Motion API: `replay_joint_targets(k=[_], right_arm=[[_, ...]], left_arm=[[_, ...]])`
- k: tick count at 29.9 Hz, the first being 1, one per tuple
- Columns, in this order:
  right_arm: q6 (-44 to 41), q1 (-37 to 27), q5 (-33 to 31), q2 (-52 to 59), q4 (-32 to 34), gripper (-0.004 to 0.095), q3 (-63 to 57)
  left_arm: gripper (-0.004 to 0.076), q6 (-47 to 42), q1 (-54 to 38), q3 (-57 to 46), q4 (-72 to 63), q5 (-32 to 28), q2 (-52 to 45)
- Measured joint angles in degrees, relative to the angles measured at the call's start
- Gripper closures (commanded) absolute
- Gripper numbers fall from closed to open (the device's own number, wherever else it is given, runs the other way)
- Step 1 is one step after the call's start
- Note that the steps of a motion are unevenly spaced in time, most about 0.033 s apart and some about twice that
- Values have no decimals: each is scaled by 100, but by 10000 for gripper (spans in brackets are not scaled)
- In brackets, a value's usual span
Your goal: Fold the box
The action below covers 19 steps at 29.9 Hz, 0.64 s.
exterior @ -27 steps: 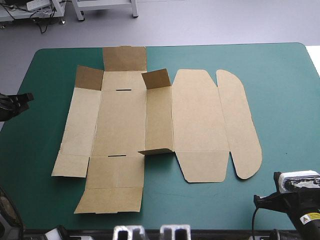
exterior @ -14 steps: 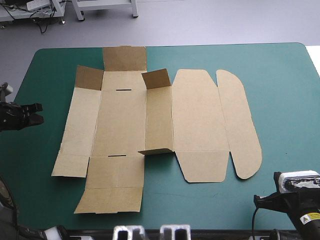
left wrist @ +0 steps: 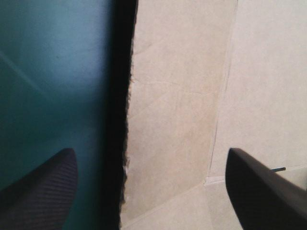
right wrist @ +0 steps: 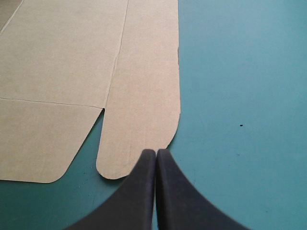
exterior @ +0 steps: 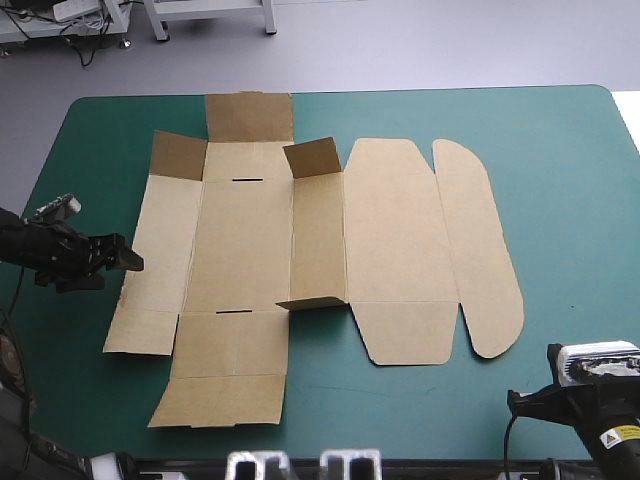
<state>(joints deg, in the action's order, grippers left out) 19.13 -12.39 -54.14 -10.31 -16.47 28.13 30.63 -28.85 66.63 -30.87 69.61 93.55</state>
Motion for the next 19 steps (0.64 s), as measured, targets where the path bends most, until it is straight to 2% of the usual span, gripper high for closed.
replay_joint_targets(k=[7, 16, 19], right_arm=[[0, 0, 0, 0, 0, 921, 0], [0, 0, 0, 0, 0, 921, -1], [0, 0, 0, 0, 0, 921, -1]], left_arm=[[143, 161, 22, -28, -401, -44, 452], [144, 296, 520, -28, -708, -87, 774], [190, 296, 712, -28, -715, -87, 774]])
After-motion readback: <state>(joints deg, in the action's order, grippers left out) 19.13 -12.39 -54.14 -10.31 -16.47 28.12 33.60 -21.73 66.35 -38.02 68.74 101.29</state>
